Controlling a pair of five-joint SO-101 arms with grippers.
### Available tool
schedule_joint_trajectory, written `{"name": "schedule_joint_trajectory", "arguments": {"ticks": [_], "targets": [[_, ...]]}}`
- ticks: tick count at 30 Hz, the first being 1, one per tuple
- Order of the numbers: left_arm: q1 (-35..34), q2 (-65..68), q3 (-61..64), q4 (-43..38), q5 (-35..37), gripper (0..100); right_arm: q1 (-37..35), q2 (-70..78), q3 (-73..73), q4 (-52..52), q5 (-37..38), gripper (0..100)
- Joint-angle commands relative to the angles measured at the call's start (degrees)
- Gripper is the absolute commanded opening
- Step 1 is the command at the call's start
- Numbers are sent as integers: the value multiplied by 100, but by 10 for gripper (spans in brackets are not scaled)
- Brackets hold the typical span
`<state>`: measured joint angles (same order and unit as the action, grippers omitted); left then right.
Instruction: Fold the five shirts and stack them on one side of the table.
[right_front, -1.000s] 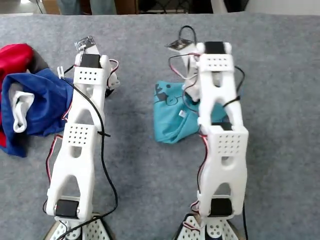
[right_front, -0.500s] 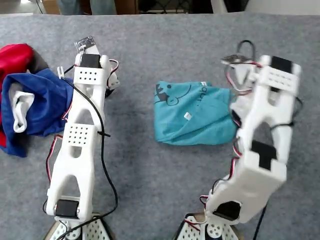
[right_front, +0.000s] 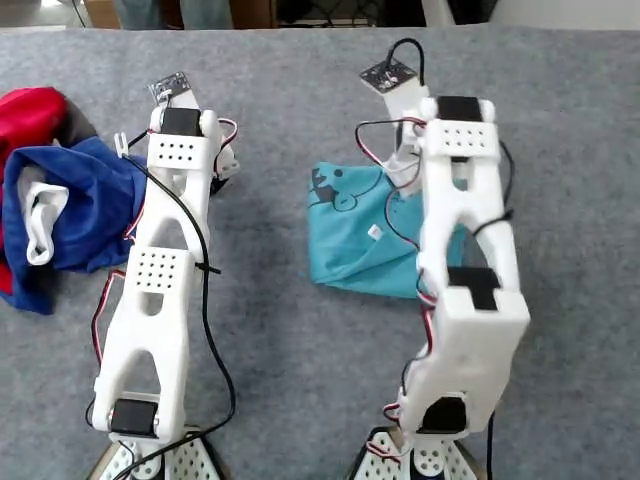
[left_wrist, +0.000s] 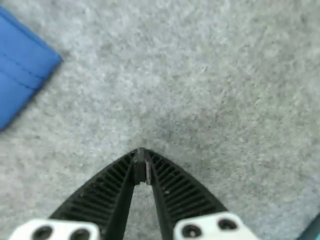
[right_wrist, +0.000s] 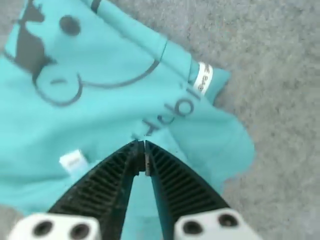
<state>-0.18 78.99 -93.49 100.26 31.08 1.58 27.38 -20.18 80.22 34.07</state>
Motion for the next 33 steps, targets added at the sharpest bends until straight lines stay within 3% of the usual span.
{"name": "schedule_joint_trajectory", "arguments": {"ticks": [1, 10, 13, 27, 33], "targets": [[-154, -88, -207, -53, -62, 29, -35, 576, -936, 158, -167, 15], [-154, -88, -207, -79, -62, 29, 686, 1807, -2237, 2048, 158, 15], [-154, -88, -207, -79, -62, 29, 1073, 1604, -2202, 2101, 149, 15], [-171, -88, -207, -88, -62, 29, 2356, -1007, 1657, 2013, 993, 15], [-145, -88, -207, -88, -62, 29, 2954, -2176, 2475, 1574, 1327, 15]]}}
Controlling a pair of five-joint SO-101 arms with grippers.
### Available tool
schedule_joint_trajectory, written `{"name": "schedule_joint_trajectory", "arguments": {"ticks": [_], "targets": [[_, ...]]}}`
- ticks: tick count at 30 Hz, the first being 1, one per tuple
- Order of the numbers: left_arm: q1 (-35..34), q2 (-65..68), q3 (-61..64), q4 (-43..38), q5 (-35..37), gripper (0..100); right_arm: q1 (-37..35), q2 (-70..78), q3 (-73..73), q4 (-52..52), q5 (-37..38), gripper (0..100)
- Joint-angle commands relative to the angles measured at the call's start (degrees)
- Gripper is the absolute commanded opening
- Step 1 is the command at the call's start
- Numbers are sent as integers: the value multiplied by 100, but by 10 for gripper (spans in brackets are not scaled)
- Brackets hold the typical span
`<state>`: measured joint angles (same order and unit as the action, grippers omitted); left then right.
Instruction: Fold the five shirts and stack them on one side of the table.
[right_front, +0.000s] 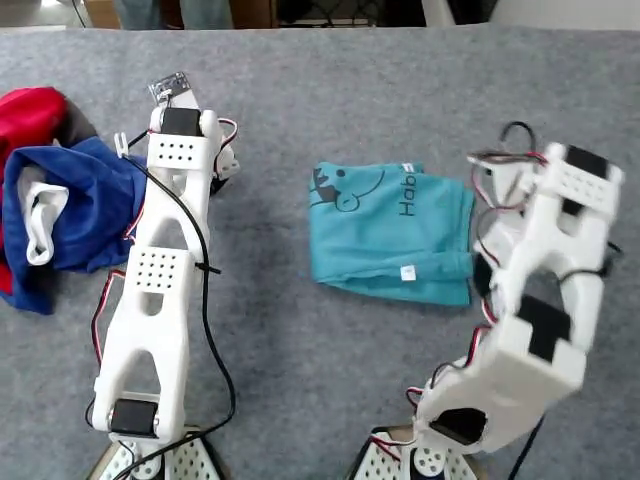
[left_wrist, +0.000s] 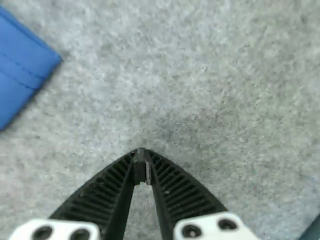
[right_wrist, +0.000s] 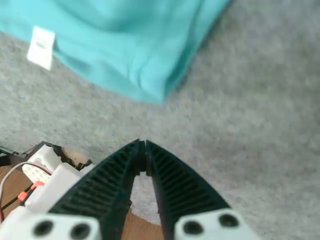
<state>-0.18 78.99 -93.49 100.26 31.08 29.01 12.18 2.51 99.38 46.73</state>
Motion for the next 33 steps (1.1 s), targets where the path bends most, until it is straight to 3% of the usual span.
{"name": "schedule_joint_trajectory", "arguments": {"ticks": [1, 7, 11, 15, 21, 27, 33], "targets": [[-145, -88, -207, -88, -62, 29, 185, -760, 251, -554, -53, 15], [-136, -88, -207, -88, -62, 29, -1108, -734, 295, -1670, -1574, 15], [-136, -88, -207, -88, -62, 29, -1741, -374, 286, -2084, -2075, 15], [-136, -88, -207, -88, -62, 29, -1688, 136, 330, -2092, -2119, 15], [-171, -88, -207, -62, -44, 29, -1319, 488, 875, -1178, -1670, 15], [-136, -88, -207, -79, -44, 29, -879, 171, 1534, -1811, -1644, 15], [347, -352, -215, -79, -79, 29, -888, -224, 848, -2488, -2013, 15]]}}
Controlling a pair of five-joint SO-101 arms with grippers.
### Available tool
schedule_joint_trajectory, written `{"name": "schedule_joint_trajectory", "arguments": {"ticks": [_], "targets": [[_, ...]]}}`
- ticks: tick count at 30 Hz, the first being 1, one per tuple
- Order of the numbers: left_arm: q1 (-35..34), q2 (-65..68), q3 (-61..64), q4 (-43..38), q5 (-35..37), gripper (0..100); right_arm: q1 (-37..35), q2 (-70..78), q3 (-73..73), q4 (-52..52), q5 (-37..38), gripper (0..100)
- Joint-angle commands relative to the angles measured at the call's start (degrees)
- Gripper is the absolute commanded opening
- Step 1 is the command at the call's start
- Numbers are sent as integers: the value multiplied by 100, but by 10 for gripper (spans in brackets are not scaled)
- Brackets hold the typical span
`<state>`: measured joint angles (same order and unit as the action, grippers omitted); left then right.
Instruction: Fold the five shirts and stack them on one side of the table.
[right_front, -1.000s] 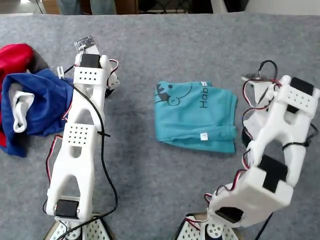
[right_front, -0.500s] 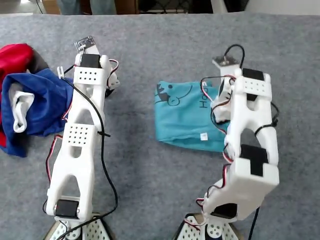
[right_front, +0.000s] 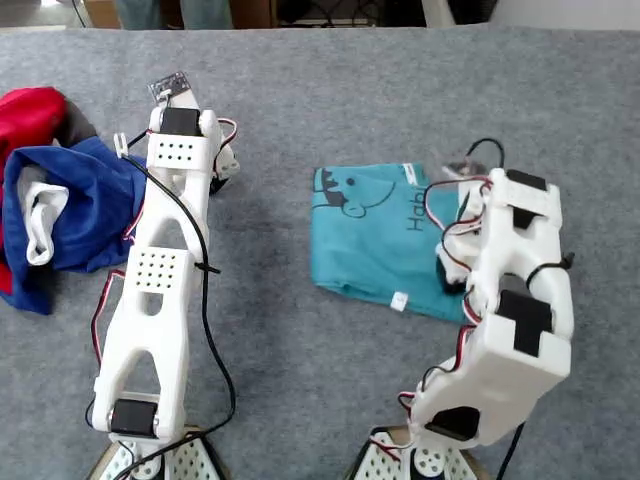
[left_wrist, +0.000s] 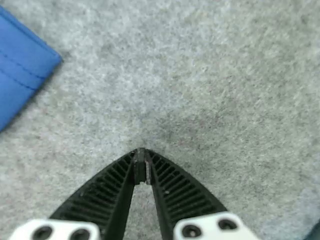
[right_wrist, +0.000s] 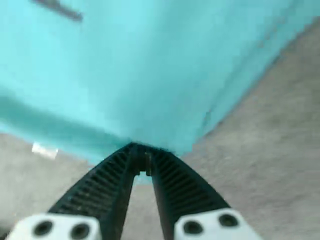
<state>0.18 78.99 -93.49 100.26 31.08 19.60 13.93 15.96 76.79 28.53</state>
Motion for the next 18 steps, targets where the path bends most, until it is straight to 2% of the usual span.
{"name": "schedule_joint_trajectory", "arguments": {"ticks": [1, 5, 10, 14, 18], "targets": [[558, -492, -215, -88, -193, 29, 53, -470, -708, -229, -220, 15], [1552, -1222, -207, -527, -862, 29, 316, -708, -1569, 97, -211, 15], [2281, -1574, 75, -941, -1160, 30, 1108, -673, -1938, 167, -211, 15], [2554, -1512, 426, -976, -1240, 30, 1582, -646, -1684, 35, -193, 15], [2589, -1486, 646, -949, -1204, 29, 1635, -637, -1138, -440, 18, 15]]}}
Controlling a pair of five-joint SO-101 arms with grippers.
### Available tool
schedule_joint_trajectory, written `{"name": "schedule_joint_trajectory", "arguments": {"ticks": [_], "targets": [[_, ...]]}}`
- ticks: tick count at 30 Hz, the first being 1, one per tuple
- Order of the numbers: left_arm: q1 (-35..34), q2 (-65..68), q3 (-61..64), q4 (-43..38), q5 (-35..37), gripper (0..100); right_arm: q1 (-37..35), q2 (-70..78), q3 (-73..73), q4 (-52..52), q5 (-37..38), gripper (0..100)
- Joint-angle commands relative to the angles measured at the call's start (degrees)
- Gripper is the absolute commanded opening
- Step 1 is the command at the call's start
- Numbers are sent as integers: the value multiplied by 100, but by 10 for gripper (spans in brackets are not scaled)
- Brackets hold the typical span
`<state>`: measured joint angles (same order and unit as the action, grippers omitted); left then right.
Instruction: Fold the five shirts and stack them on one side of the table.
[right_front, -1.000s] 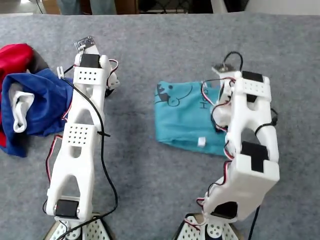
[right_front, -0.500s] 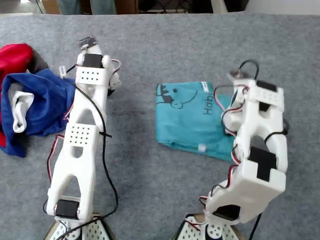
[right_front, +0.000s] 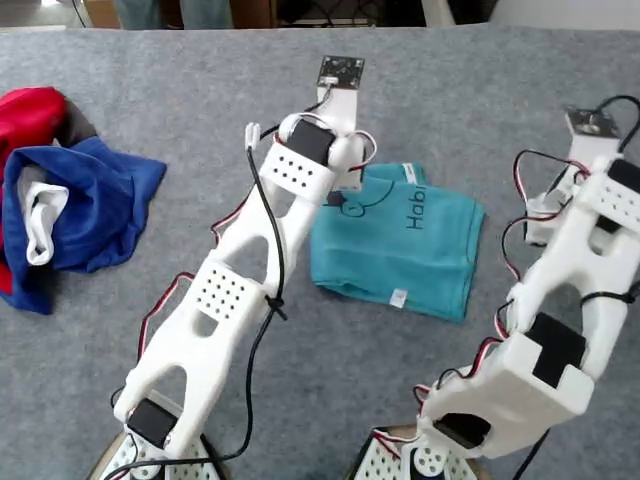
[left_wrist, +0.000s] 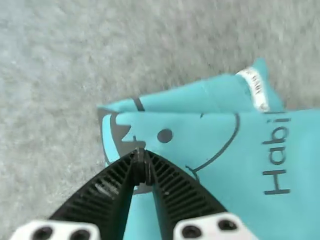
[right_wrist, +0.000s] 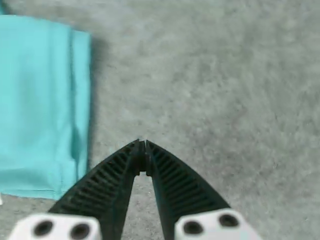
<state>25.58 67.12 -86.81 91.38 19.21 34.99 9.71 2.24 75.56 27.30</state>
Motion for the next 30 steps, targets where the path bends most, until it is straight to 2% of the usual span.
{"name": "schedule_joint_trajectory", "arguments": {"ticks": [1, 5, 9, 17, 24, 30], "targets": [[57, -334, -136, -26, -18, 29, 62, -215, 391, -492, 149, 15], [277, -466, -532, 316, -18, 29, -97, -215, 892, -1125, 114, 15], [312, -281, -127, 167, 0, 29, -167, 136, 954, -1495, 18, 15], [-268, -167, 576, -607, 79, 28, -176, 1385, 479, -1767, -325, 15], [-699, -211, 1895, -1363, 62, 28, -158, 1534, 136, -1662, -325, 15], [-989, -220, 1358, -976, 70, 28, -176, 1543, 180, -1802, -325, 15]]}}
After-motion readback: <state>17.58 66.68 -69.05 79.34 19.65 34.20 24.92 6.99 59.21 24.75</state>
